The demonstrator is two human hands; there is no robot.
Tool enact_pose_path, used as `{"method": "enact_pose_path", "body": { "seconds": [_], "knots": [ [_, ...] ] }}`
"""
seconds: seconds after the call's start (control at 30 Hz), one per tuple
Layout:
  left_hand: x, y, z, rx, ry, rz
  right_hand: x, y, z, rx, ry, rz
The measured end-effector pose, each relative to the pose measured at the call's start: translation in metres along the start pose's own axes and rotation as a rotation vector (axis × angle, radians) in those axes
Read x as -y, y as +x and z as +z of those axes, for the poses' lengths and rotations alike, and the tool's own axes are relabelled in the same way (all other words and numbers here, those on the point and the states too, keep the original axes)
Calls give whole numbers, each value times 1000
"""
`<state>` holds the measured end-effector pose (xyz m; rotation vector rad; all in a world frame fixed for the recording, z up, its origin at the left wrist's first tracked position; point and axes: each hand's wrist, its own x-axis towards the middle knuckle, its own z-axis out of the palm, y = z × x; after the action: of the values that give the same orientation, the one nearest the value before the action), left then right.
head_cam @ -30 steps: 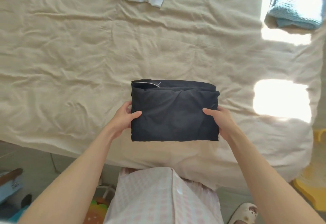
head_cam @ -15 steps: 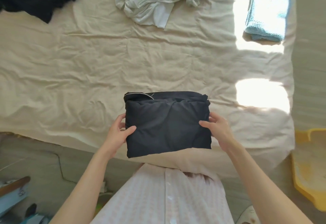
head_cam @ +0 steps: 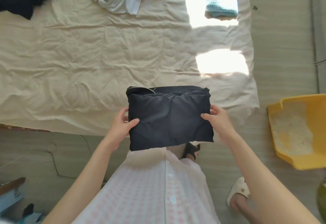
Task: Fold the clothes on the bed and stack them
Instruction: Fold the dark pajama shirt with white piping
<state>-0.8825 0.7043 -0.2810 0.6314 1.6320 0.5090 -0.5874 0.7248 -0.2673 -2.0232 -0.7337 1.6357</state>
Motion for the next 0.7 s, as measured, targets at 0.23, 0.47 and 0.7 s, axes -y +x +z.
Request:
{"method": "enact_pose_path", "body": {
  "seconds": [0.23,0.47,0.7],
  "knots": [
    [-23,-59,133,-33,-72,31,-2,-28,-148,-2,8,-98],
    [-64,-105,315,45,-111,90,8,-47,-335,-45,-71,-217],
    [-128,-106,397,59,-28,176,24,-25,-430,-86,39,-235]
  ]
}}
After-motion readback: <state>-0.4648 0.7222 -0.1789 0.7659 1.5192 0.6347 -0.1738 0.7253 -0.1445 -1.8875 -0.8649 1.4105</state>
